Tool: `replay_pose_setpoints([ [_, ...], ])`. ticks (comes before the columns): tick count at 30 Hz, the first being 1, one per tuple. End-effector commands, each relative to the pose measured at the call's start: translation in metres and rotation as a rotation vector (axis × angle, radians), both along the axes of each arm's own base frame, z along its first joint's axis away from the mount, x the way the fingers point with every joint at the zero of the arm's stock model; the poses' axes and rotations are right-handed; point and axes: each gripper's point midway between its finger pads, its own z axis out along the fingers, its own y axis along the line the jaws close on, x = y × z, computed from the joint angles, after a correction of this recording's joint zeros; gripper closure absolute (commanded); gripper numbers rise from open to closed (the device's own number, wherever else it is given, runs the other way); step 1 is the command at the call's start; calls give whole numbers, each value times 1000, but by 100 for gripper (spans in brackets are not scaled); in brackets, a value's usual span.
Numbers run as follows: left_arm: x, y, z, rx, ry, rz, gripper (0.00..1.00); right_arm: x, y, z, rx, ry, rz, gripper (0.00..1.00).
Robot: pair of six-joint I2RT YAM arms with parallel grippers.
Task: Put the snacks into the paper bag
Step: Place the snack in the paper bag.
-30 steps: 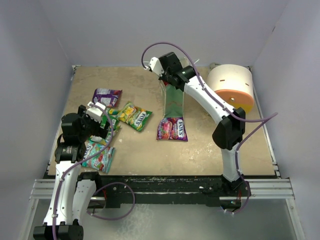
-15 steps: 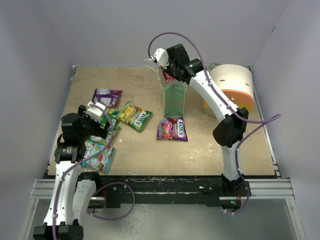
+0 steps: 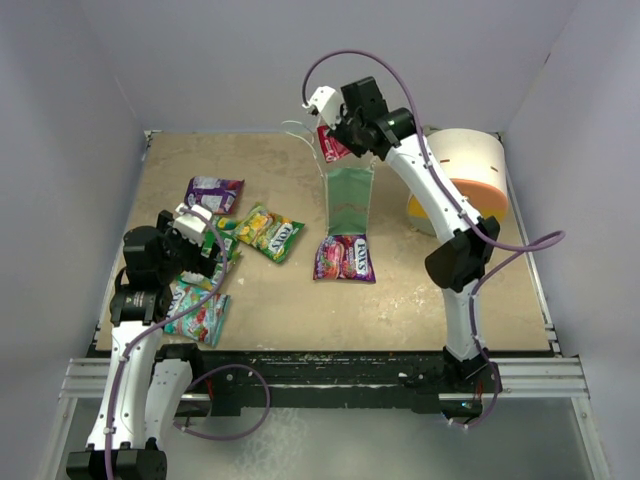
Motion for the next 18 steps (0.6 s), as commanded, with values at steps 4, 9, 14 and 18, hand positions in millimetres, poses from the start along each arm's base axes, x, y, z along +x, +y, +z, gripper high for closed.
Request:
replay_pose_setpoints([
  [4, 4, -1, 6, 9, -41, -21, 1, 12, -4, 5, 13, -11, -19, 100],
  [9, 4, -1, 6, 9, -42, -21, 1, 17, -6, -4, -2, 0, -25, 100],
  [14, 4, -1, 7, 8, -45, -22, 1, 21, -9, -15, -31, 9, -41, 100],
  [18, 4, -1, 7, 8, -44, -22, 1, 25, -13, -20, -49, 7, -54, 100],
])
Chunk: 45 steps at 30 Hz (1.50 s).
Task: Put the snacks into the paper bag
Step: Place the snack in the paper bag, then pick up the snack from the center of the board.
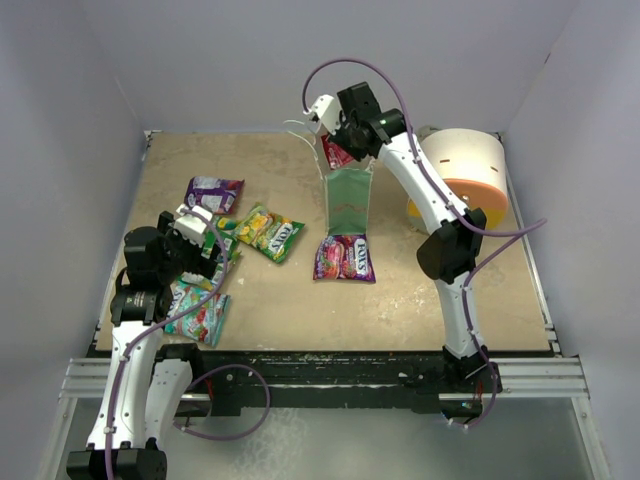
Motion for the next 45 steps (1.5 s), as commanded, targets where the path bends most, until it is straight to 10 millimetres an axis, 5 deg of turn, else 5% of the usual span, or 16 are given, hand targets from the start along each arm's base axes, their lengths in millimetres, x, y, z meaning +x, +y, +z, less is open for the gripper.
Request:
replay_pose_setpoints([
  [1, 5, -1, 11, 11, -54, -17, 1, 6, -7, 17, -4, -56, -25, 100],
  [10, 4, -1, 12, 10, -56, -21, 1, 10, -16, 11, -43, -55, -45, 99],
  [26, 4, -1, 13, 13, -62, -20, 1, 5, -18, 37, -4, -110, -51, 76],
  [34, 4, 2, 15, 18, -69, -6, 1, 2, -17, 59, 33, -155, -38, 59],
  [45, 15, 32, 17, 78, -50, 152, 1, -19, -18, 119, 157, -267, -29, 40],
])
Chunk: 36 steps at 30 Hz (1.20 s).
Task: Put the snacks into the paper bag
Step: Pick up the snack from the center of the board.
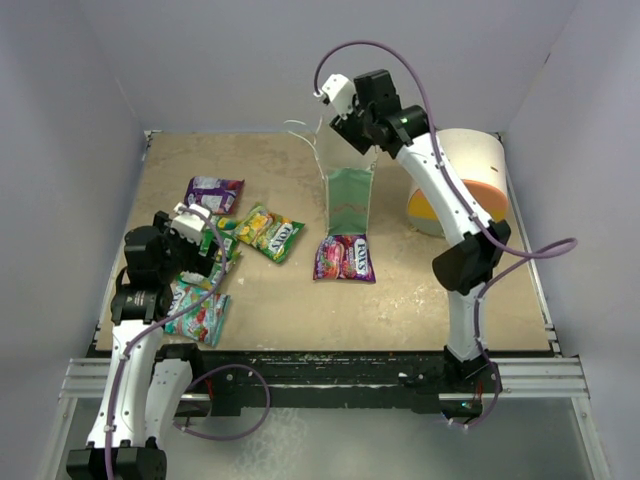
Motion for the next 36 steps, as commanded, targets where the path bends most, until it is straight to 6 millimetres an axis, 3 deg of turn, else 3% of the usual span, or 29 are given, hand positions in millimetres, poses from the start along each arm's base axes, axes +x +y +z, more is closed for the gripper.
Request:
replay_pose_setpoints([
  [1, 13, 20, 18, 49, -41, 96, 1, -15, -1, 59, 120, -122, 18, 39],
  [9, 21, 32, 8, 53, 67, 164, 1, -60, -4, 101, 248, -192, 85, 37],
  [16, 37, 28, -8, 53, 168, 126, 1, -112, -8, 98, 315, -168, 184, 36],
  [21, 57, 22, -15, 13, 226, 98, 1, -158, -7, 82, 348, -114, 297, 34],
  [26, 76, 31, -31, -74, 284, 109, 1, -191, -1, 51, 368, -31, 407, 33],
  [30, 95, 53, -43, -162, 325, 152, 1, -201, 8, 31, 372, 19, 486, 33],
  [36, 121, 88, -68, -329, 427, 222, 1, -197, 14, 2, 304, 80, 547, 33],
])
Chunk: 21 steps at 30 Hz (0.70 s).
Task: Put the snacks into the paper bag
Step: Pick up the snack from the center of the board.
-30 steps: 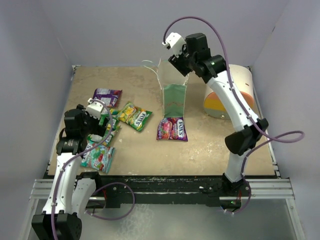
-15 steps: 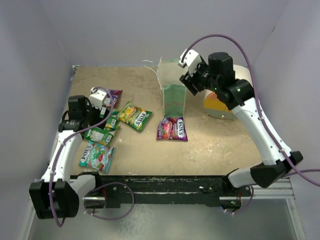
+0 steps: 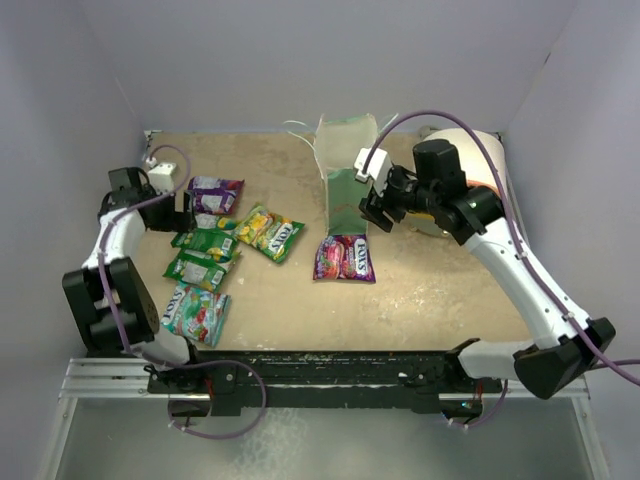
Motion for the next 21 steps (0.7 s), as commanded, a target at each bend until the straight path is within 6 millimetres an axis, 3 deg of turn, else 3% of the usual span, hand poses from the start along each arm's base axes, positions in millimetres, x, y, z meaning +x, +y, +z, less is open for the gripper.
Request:
replay_pose_setpoints([
  [1, 32, 16, 5, -166, -8, 44, 1, 2, 12, -6, -9, -15, 102, 33],
  [6, 39, 7, -20, -376, 162, 29, 1, -7, 18, -30, -32, 69, 166, 33],
  [7, 41, 5, -18, -399, 167, 27, 1, -10, 18, -36, -41, 100, 173, 33],
  [14, 35, 2, -41, -417, 196, -4, 5, -14, 11, -88, -84, 158, 154, 37],
  [21, 10, -2, -51, -471, 233, 2, 8, -20, 8, -87, -32, 140, 104, 36],
])
